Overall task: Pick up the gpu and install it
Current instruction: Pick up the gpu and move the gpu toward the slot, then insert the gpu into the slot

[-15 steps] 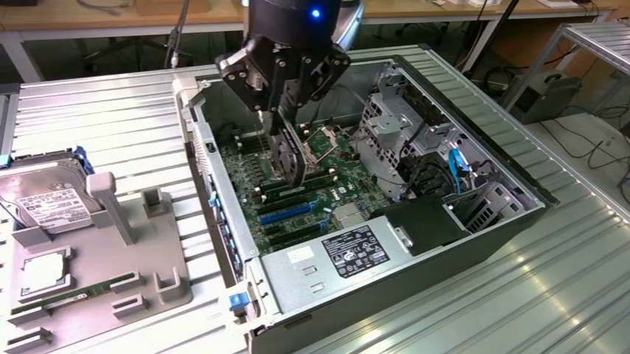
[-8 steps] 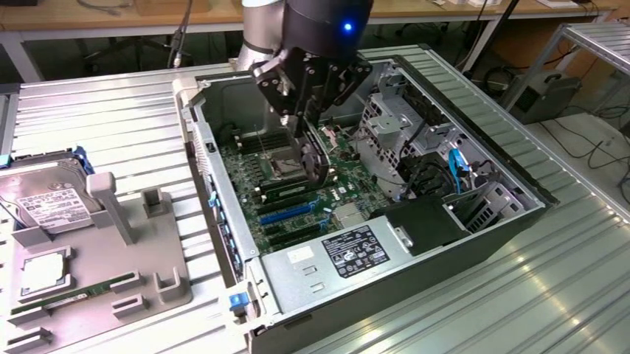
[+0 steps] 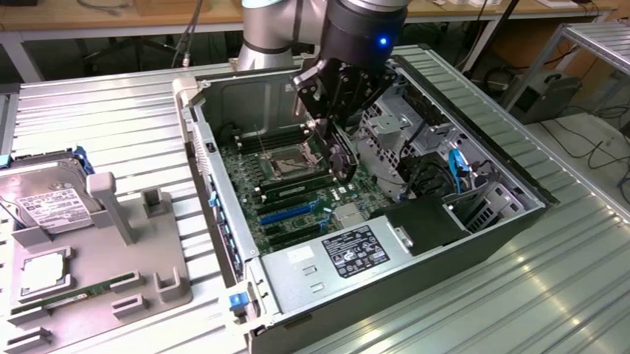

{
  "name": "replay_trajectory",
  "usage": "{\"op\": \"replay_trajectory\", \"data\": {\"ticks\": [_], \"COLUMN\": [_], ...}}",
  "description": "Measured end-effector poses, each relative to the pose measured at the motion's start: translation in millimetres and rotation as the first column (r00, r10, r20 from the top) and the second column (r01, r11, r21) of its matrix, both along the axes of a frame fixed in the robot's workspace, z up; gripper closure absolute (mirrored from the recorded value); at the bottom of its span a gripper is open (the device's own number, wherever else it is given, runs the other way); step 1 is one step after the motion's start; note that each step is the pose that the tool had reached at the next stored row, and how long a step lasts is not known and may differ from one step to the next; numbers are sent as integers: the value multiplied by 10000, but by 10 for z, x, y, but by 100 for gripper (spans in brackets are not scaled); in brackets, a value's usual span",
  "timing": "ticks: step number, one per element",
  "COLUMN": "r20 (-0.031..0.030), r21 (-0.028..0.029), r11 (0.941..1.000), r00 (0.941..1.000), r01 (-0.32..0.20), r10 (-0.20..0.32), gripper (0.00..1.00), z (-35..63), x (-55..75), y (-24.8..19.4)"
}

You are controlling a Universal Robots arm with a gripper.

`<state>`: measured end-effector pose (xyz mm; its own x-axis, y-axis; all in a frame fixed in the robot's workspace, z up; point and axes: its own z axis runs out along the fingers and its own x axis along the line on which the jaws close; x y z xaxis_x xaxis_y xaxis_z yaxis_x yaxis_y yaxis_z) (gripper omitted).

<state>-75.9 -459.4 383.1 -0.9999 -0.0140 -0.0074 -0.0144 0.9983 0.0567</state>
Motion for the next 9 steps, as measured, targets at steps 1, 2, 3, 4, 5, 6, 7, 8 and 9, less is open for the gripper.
{"op": "replay_trajectory", "data": {"ticks": [1,2,3,4,5,6,7,8,9], "r20": [-3,-4,-5,-5,-5,-5,-6,-5,-5], "r21": [0,0,0,-1,-1,-1,-1,-1,0], "r11": [10000,10000,10000,10000,10000,10000,10000,10000,10000], "r00": [10000,10000,10000,10000,10000,10000,10000,10000,10000], "r01": [1,1,2,3,2,1,1,2,2], "r10": [-1,-1,-2,-3,-2,-1,-1,-2,-2], "gripper": [74,74,74,74,74,74,74,74,74], "z": [0,1,1,1,1,1,1,1,0], "x": [7,7,7,7,7,7,7,7,7], "y": [0,-1,-1,-1,-1,-6,-10,-11,-11]}}
